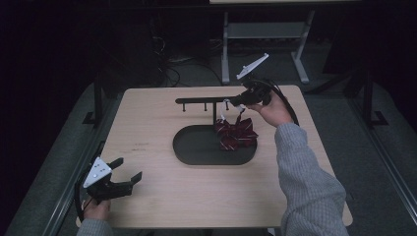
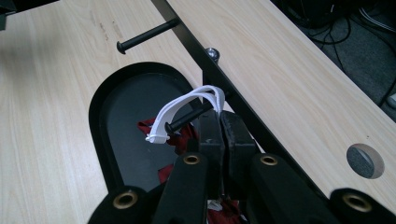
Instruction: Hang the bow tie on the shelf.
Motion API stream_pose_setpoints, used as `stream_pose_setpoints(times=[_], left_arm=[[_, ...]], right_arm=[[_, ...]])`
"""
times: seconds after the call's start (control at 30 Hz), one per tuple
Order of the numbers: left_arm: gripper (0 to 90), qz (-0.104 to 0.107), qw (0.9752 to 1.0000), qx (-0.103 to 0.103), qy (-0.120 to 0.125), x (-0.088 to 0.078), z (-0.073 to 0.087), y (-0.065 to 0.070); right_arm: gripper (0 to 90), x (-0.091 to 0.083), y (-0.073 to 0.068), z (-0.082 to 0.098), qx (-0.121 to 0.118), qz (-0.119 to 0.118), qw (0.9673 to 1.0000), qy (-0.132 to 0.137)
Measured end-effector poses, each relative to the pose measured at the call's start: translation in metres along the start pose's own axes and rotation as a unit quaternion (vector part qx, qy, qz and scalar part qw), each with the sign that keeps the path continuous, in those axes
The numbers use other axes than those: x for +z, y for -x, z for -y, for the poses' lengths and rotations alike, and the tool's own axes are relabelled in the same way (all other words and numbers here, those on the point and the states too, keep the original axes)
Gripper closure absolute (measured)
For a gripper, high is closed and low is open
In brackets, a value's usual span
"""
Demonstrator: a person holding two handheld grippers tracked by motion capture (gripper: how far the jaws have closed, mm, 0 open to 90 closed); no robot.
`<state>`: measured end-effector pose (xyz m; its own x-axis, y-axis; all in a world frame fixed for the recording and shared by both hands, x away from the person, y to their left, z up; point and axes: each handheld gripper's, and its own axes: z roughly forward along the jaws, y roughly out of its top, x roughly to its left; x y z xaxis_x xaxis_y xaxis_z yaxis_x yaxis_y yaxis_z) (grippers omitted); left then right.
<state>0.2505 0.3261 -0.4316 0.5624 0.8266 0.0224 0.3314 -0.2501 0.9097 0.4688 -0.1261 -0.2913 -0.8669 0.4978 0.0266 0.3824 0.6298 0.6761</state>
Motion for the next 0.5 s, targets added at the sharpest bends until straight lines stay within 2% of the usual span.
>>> stream_pose_setpoints(times=[0.17, 0.27, 0.5], left_arm=[[12.8, 0.000, 1.0000, -0.002, 0.001, 0.0000, 0.0000, -0.0002], [12.8, 0.000, 1.0000, -0.001, 0.000, 0.0001, 0.0000, -0.0001], [12.8, 0.000, 1.0000, -0.001, 0.000, 0.0001, 0.0000, -0.0001]], right_arm=[[86.5, 0.0009, -0.0002, 0.0011, 0.000, 0.001, 1.0000, 0.002], [85.4, 0.0019, 0.0000, 0.0022, 0.007, -0.002, 1.0000, 0.001], [82.7, 0.0039, -0.0001, 0.0036, 0.004, -0.003, 1.0000, 0.000]])
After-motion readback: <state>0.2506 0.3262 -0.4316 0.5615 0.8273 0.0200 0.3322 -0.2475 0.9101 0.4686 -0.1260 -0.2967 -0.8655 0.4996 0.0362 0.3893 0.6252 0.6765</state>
